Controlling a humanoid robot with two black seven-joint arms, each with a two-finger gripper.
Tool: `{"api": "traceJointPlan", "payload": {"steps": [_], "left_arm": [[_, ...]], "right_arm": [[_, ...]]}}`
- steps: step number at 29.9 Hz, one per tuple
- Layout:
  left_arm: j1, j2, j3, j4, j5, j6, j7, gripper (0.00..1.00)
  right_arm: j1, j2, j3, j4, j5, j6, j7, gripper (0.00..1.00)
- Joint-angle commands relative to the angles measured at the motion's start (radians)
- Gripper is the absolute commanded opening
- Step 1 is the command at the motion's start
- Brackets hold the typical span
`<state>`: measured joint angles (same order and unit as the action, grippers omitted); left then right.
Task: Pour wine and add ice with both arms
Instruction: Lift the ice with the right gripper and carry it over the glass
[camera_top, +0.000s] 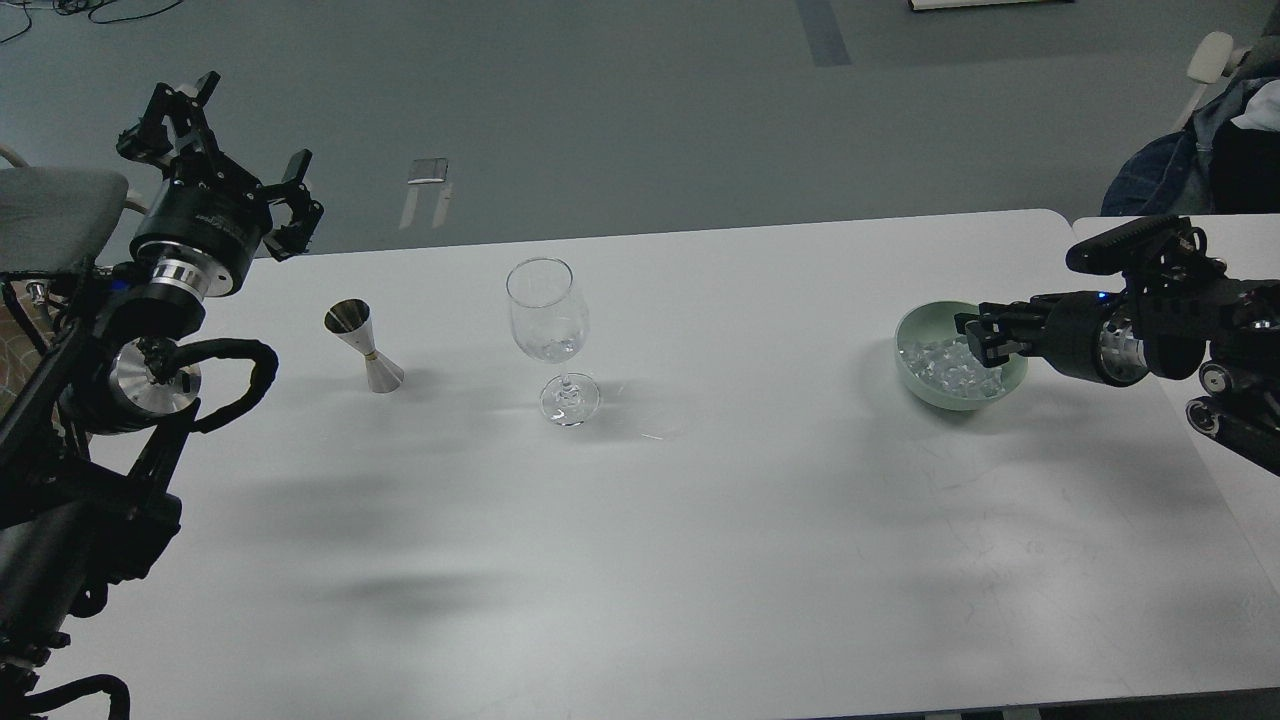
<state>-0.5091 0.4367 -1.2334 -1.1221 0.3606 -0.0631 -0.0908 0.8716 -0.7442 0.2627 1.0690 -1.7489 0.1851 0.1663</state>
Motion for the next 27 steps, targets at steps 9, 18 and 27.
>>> {"api": "traceJointPlan", "payload": {"steps": [9,18,27], "left_arm": [[0.0,-0.001,0.0,0.001,0.0,0.0,0.0,0.97],[-0.002,0.002,-0.001,-0.001,0.0,0.0,0.0,0.97],[0.0,0.005,-0.003,-0.001,-0.002,0.0,0.0,0.97]], "right_arm": [[-0.013,-0.021,0.263,0.104,0.008,-0.087,0.007,0.0],[-0.003,0.158,0.379,0.154,0.002,-0.111,-0.004,0.0],[0.06,0.382,0.371,0.146,-0.008,-0.112,-0.005,0.0]]}}
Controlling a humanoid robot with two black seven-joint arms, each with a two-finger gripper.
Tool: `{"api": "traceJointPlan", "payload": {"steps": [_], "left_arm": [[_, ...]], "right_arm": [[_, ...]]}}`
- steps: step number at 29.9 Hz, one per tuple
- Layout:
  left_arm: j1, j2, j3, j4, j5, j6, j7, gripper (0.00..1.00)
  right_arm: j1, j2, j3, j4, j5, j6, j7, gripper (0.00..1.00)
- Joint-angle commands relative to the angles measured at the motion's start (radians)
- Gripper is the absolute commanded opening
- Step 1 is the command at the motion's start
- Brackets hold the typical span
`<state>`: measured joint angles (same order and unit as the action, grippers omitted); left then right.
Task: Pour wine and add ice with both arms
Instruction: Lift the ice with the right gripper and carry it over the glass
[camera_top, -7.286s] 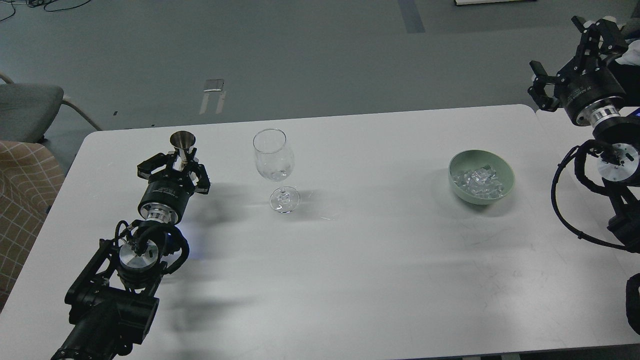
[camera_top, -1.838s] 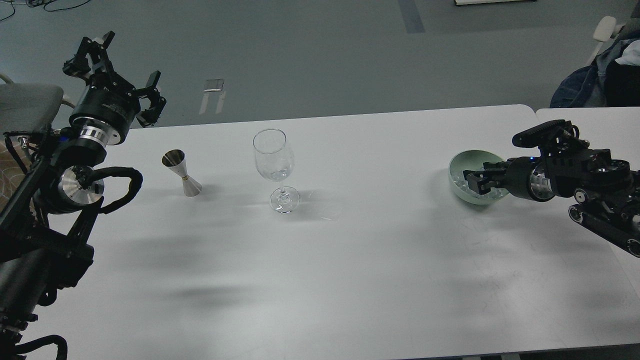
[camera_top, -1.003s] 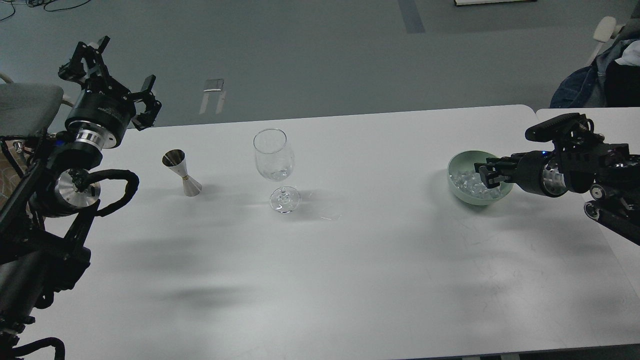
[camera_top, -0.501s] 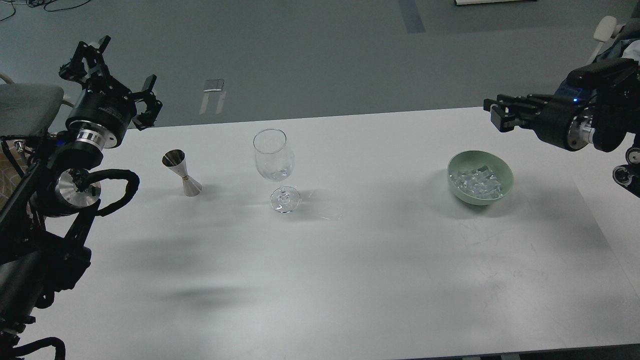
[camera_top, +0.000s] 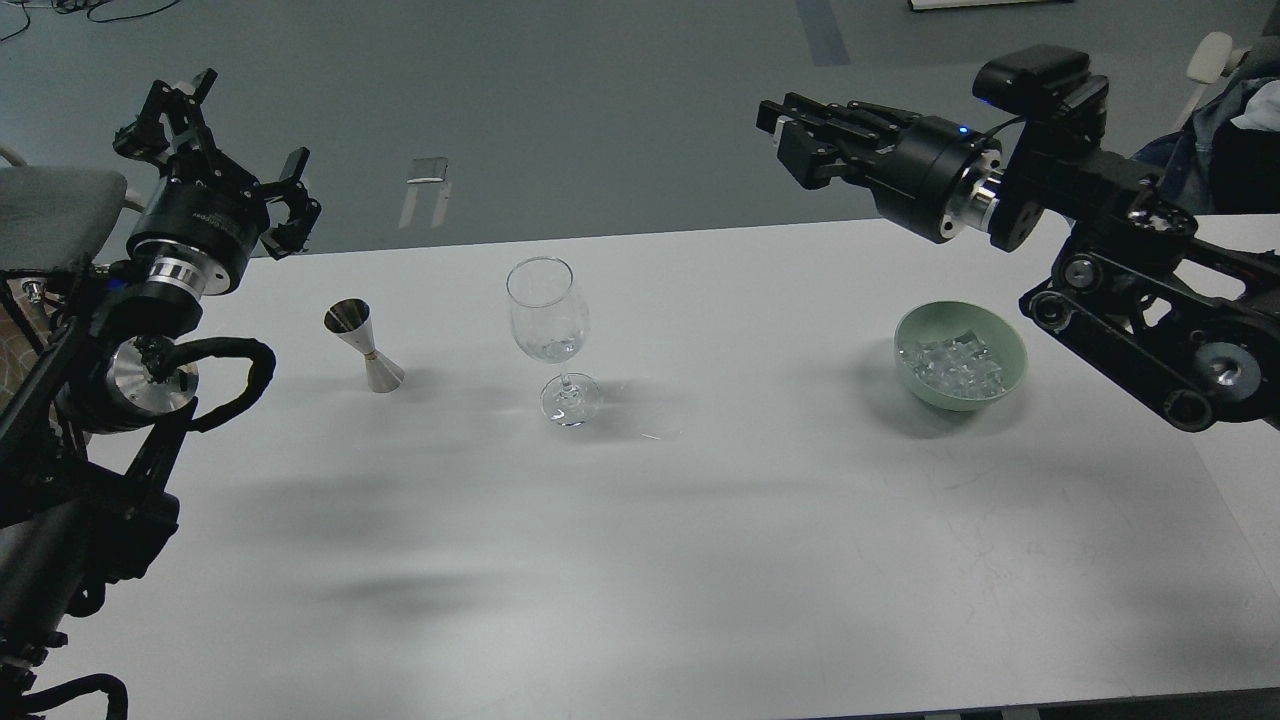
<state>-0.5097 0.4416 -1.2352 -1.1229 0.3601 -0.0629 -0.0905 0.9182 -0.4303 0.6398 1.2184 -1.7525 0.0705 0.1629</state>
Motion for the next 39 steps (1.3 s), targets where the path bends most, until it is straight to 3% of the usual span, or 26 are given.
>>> {"api": "traceJointPlan", "payload": {"steps": [1,12,22,39], "left_arm": [[0.0,0.0,-0.001,0.0,-0.001,0.0,0.0,0.97],[0.002,0.003,-0.003,0.0,-0.006,0.0,0.0,0.97],[0.002,0.008,-0.012,0.0,-0.009,0.0,0.0,0.97],[0.008,0.008,-0.015,0.0,-0.015,-0.005,0.0,0.97]], "right_arm": [[0.019,0.105,-0.008,-0.007,-0.007,0.003,-0.003,0.0],[0.062,0.269,-0.051,-0.046,-0.034,0.003,0.0,0.0],[0.062,0.421,-0.063,-0.218,-0.133,0.003,0.004,0.0],[0.085,0.43,-0.097,-0.287,-0.131,0.002,0.007,0.0]]}}
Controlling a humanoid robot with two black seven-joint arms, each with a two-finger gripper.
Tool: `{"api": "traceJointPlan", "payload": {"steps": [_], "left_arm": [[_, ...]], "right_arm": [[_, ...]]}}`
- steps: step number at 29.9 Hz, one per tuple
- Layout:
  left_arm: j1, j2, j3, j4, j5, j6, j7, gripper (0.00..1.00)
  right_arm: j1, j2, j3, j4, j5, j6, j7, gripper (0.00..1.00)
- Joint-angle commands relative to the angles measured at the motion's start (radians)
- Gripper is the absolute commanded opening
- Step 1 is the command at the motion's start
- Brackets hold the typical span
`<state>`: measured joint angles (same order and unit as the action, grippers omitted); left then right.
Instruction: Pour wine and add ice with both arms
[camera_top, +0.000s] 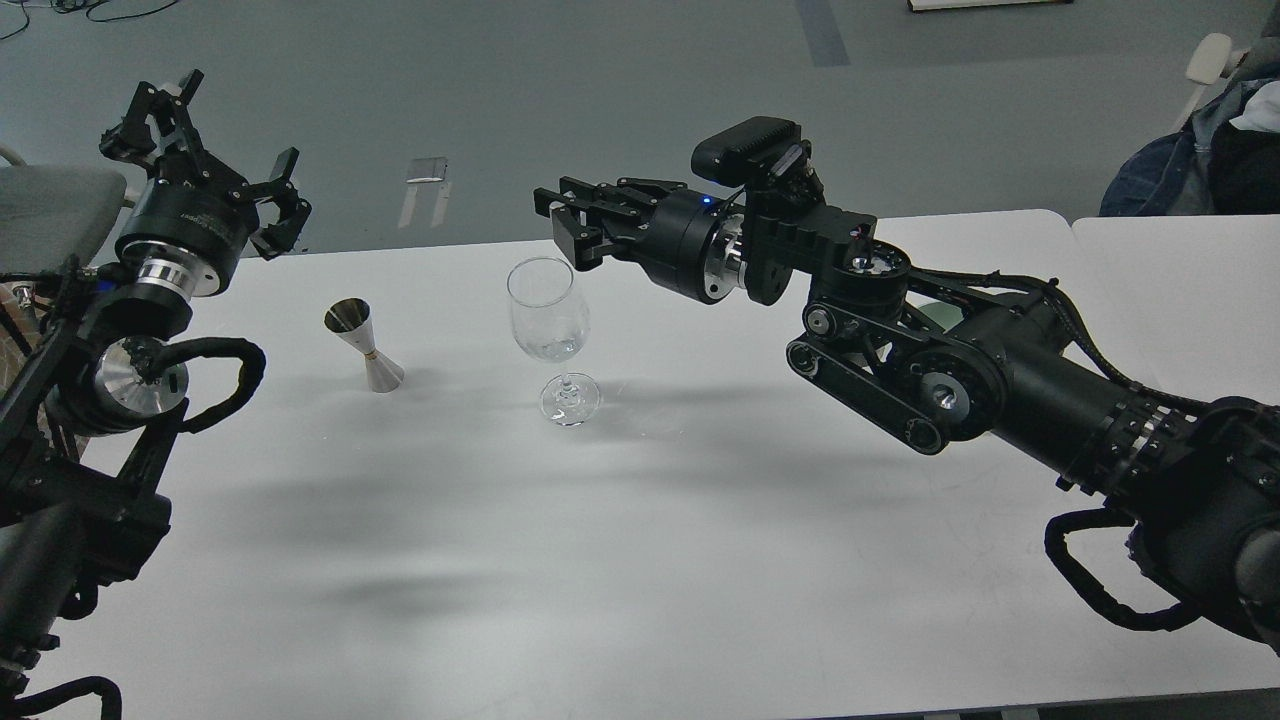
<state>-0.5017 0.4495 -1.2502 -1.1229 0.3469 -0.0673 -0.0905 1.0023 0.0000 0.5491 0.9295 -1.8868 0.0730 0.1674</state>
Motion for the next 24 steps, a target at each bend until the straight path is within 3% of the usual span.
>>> {"api": "traceJointPlan", "payload": {"steps": [1,4,13,24], "left_arm": [[0.0,0.0,0.0,0.001,-0.002,0.0,0.0,0.97],[0.0,0.0,0.0,0.0,-0.002,0.0,0.0,0.97],[0.003,0.0,-0.017,0.002,0.0,-0.006,0.0,0.97],[0.005,0.0,-0.017,0.02,-0.002,-0.008,0.0,0.97]], "right_arm": [[0.001,0.0,-0.006,0.003,0.003,-0.001,0.003,0.0],[0.001,0.0,-0.006,0.011,0.008,-0.001,0.008,0.0],[-0.001,0.0,-0.008,0.068,0.011,0.001,0.078,0.0],[-0.005,0.0,-0.011,0.048,0.003,0.001,0.08,0.0]]}}
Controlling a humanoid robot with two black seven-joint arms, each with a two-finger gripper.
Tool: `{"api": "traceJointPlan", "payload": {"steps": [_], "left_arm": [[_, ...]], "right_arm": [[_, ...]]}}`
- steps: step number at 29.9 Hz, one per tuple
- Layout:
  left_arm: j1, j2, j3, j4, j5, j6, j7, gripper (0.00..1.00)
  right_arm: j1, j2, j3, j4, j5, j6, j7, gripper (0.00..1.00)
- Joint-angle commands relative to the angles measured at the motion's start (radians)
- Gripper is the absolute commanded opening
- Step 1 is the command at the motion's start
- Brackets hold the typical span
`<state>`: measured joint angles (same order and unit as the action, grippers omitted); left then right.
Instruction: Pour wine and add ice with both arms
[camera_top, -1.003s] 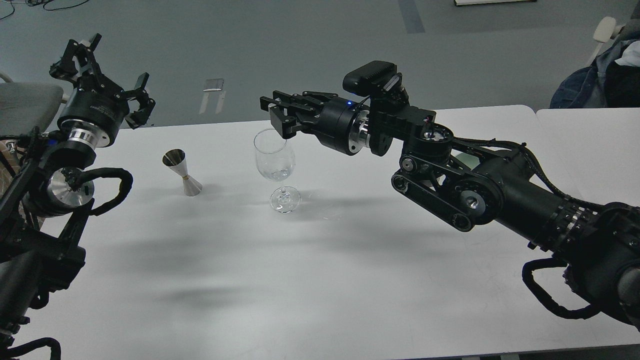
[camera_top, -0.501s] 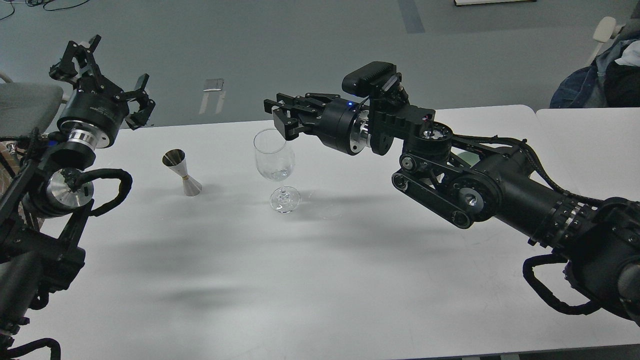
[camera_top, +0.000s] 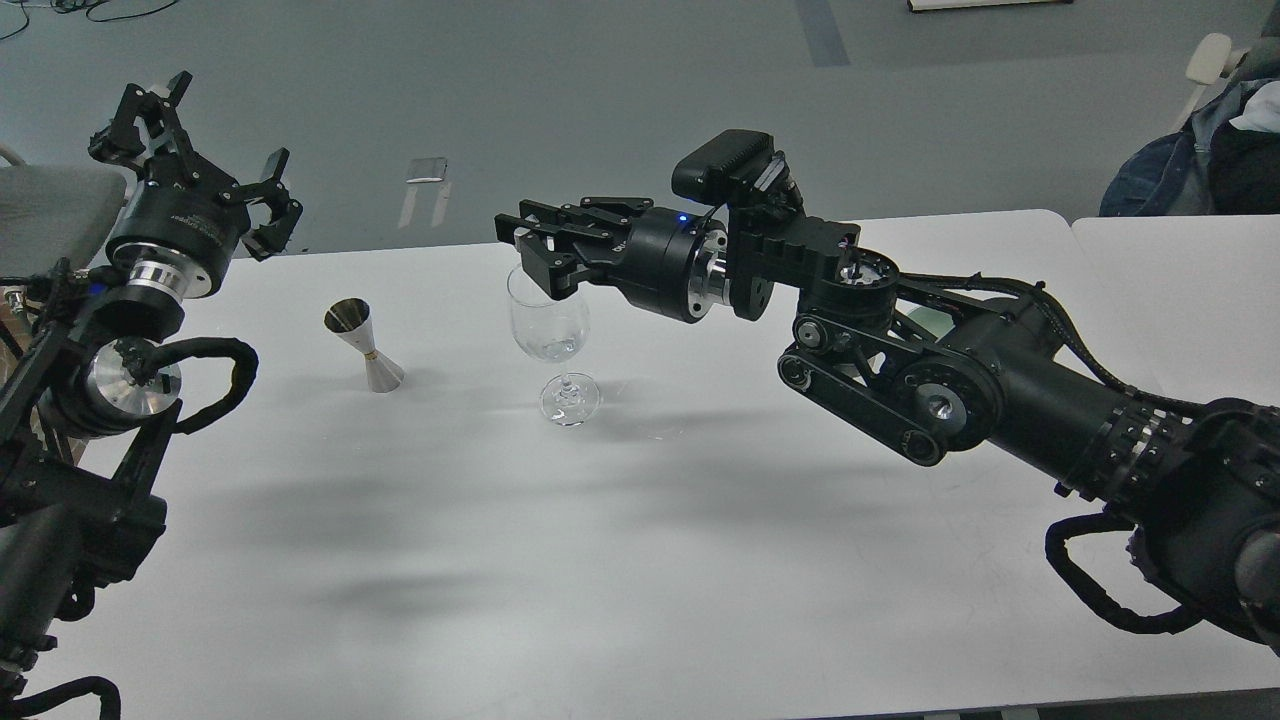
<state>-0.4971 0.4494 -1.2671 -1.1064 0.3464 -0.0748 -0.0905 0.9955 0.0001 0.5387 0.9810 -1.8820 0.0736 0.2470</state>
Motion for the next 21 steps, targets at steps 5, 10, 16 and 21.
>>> {"api": "traceJointPlan", "payload": {"steps": [5,10,16,21], "left_arm": [[0.0,0.0,0.0,0.003,-0.001,0.0,0.0,0.97],[0.0,0.0,-0.002,0.003,-0.001,0.0,0.0,0.97],[0.0,0.0,-0.006,0.003,-0.001,0.0,0.0,0.97],[0.0,0.0,-0.011,0.005,-0.001,0.0,0.0,0.97]], "right_arm": [[0.006,0.0,0.0,-0.027,-0.005,0.0,-0.002,0.0],[0.006,0.0,0.001,-0.033,-0.003,0.0,-0.003,0.0],[0.006,0.0,0.001,-0.033,-0.003,0.0,-0.003,0.0],[0.009,0.0,0.001,-0.03,-0.002,0.0,-0.003,0.21]]}}
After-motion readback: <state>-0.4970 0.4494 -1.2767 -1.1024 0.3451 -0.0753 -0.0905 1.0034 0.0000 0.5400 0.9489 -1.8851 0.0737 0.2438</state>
